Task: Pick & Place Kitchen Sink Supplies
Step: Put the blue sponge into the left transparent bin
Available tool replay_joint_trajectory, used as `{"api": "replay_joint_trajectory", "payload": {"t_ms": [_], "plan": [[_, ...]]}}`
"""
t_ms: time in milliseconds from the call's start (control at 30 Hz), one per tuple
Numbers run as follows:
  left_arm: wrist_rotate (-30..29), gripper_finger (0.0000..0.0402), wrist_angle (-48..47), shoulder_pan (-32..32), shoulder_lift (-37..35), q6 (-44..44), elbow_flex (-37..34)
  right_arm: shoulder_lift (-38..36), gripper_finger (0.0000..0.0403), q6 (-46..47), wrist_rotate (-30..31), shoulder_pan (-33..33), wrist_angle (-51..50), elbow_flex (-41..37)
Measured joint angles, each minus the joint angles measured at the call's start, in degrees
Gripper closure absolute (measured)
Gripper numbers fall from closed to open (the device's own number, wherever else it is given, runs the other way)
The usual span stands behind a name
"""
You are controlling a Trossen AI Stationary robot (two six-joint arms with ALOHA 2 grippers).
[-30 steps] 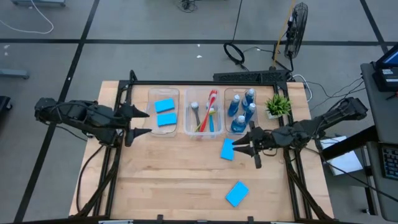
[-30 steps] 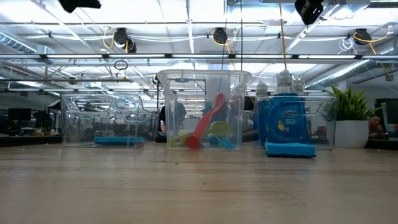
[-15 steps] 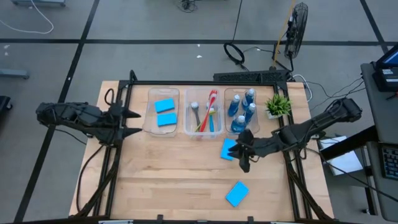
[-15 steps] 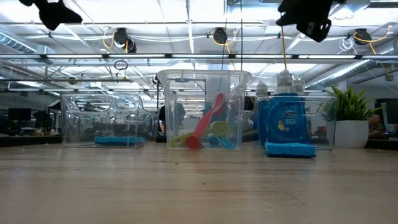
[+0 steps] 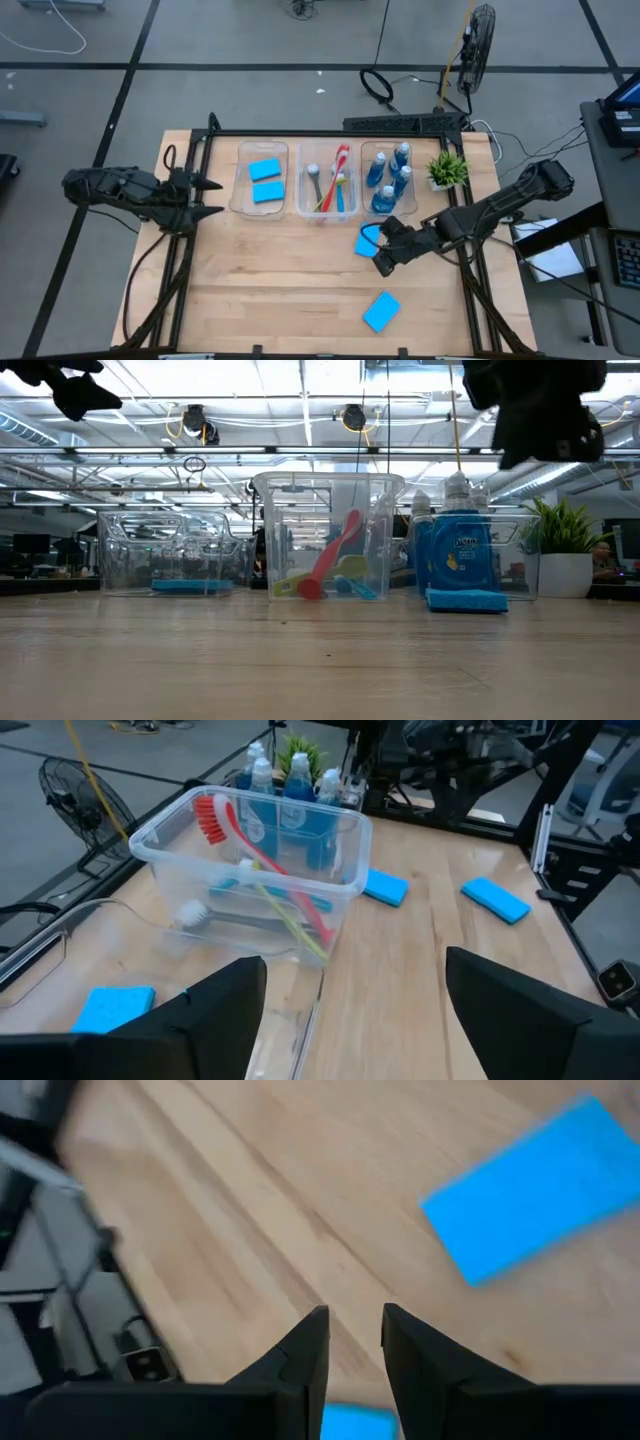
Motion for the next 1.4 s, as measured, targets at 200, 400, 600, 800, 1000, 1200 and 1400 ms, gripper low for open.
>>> {"api": "replay_joint_trajectory", "payload": {"t_ms": [200,400,600,800,1000,1200,1400], "plan": [[-0.1,0.0085,-0.1,0.0,-3.9,1.0,-1.5,2.8,0.0316,7.2,-2.5,0.0,-3.7,0.0],[-0.1,0.0093,-1.1,0.0,-7.7,0.8,-2.9,5.0,0.0316,13.3,-2.4,-1.4,-4.4,-0.1],[-0.1,0.0093,-1.5,0.0,-8.6,1.0,-2.9,6.2,0.0316,17.1,-2.3,-3.7,-3.8,-1.2],[-0.1,0.0081,-1.9,0.0,-8.5,1.0,-2.9,6.2,0.0316,25.4,-2.4,-5.0,-3.8,-4.2],[-0.1,0.0078,-1.9,0.0,-8.5,1.0,-2.9,6.2,0.0316,31.2,-2.1,-5.0,-3.6,-7.2],[-0.1,0.0078,-1.9,0.0,-8.5,1.1,-2.9,6.2,0.0288,31.1,-1.8,-5.0,1.8,-9.2],[-0.1,0.0077,-1.9,0.0,-8.5,1.1,-2.9,6.2,0.0237,31.1,-0.6,-5.4,3.1,-10.3]]}}
